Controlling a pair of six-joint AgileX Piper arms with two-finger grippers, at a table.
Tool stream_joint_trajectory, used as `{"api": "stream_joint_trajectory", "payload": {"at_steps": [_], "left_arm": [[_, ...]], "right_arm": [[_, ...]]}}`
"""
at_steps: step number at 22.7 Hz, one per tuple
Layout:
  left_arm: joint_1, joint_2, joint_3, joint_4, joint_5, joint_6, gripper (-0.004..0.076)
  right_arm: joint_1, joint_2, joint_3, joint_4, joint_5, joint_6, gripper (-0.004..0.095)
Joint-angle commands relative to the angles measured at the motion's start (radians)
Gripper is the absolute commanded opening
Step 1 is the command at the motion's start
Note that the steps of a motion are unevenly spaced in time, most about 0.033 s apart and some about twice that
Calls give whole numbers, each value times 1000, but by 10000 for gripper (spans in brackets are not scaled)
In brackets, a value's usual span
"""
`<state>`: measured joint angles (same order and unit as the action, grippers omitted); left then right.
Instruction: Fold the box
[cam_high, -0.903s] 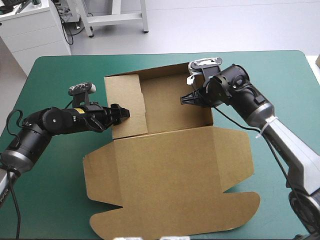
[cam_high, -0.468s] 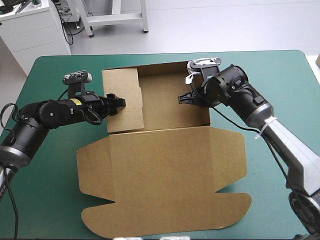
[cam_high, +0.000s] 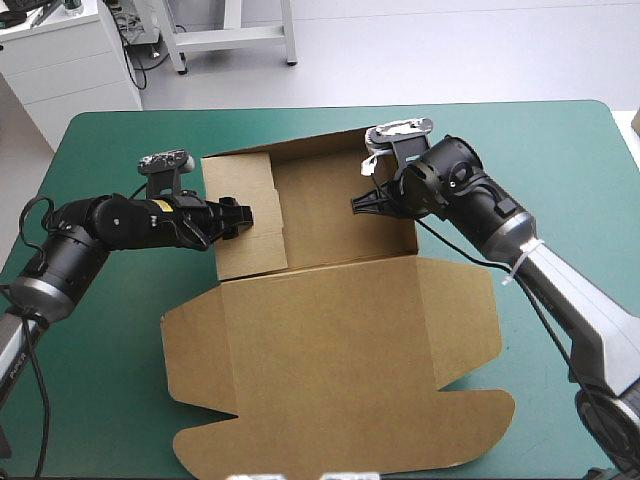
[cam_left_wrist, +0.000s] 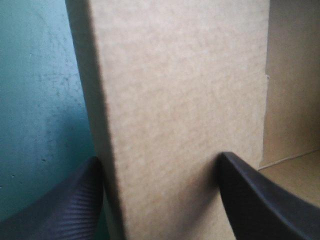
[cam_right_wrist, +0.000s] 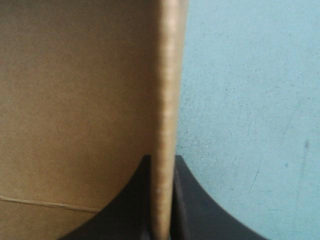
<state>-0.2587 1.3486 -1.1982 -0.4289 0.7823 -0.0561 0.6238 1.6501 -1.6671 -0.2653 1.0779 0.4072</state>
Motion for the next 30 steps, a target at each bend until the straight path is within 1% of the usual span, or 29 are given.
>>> {"api": "stream_joint_trajectory", "payload": {"at_steps": [1,6,10,12,14,15,16,17,18,19,21,25,26,28,29,30], "left_arm": [[-7,-23,-30,-30,-58,-6,467],[-7,19,-30,-72,-68,-6,467],[-7,21,-30,-122,-75,7,457],[-7,21,-30,-124,-75,9,438],[-7,21,-30,-124,-70,9,383],[-7,21,-30,-124,-70,9,301],[-7,21,-30,-124,-70,12,241],[-7,21,-30,-124,-68,13,86],[-7,21,-30,-124,-64,17,17],[-7,21,-30,-124,-62,38,-25],[-7,21,-30,-117,-37,64,-32],[-9,21,-51,-64,-6,51,-32],[-22,21,-72,-8,5,23,-32],[-67,32,-133,188,45,-96,-32],[-96,48,-171,301,81,-190,-32],[-107,60,-191,337,105,-225,-32]], "right_arm": [[11,-61,-33,30,-75,1,-18],[11,-82,-36,42,-90,1,-18],[11,-98,-37,38,-88,1,-18],[11,-99,-37,38,-84,1,-18],[11,-99,-37,44,-84,1,-18],[11,-99,-37,44,-84,1,-18],[11,-99,-37,44,-84,1,-18],[11,-99,-37,44,-84,1,-18],[11,-99,-37,44,-84,1,-18],[11,-99,-37,49,-84,1,-18],[11,-99,-37,58,-84,1,-18],[11,-99,-37,66,-74,1,-18],[11,-99,-37,66,-52,-6,-18],[4,-90,-37,51,10,-26,-18],[-10,-83,-37,64,30,-31,-18],[-23,-76,-37,83,38,-42,-18]]}}
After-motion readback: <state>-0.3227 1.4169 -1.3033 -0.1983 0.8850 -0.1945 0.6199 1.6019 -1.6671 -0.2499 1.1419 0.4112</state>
